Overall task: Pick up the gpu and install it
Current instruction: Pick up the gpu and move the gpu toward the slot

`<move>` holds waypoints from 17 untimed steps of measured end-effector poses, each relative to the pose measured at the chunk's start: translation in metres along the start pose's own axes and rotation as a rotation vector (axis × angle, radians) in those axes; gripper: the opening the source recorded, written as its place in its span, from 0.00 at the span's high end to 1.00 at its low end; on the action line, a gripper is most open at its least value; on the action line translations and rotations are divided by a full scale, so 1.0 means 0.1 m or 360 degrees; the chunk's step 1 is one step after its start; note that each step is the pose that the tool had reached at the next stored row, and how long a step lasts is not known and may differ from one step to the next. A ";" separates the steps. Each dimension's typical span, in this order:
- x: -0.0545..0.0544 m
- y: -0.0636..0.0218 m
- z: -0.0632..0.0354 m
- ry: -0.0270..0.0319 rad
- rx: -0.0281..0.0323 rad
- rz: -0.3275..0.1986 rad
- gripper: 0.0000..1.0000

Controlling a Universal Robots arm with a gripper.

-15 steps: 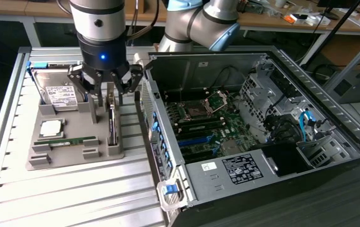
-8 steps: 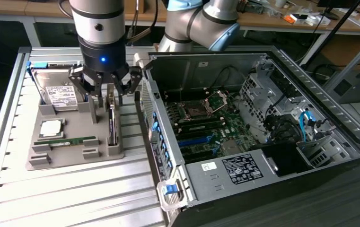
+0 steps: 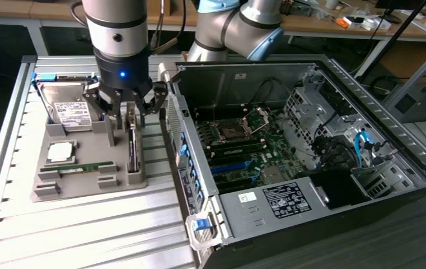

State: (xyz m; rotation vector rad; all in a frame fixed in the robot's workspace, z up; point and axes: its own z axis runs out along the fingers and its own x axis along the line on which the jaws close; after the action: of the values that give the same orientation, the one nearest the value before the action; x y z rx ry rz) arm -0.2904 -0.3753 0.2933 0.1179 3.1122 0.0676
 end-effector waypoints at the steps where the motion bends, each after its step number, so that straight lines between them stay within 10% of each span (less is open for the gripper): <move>1: 0.00 0.001 0.016 -0.00001 -0.00001 0.0000 0.52; 17: 0.01 0.005 0.201 -0.00001 -0.00002 0.0000 0.52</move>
State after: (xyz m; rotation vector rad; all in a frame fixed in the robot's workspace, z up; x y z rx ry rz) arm -0.2905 -0.3738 0.2732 0.1179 3.1121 0.0677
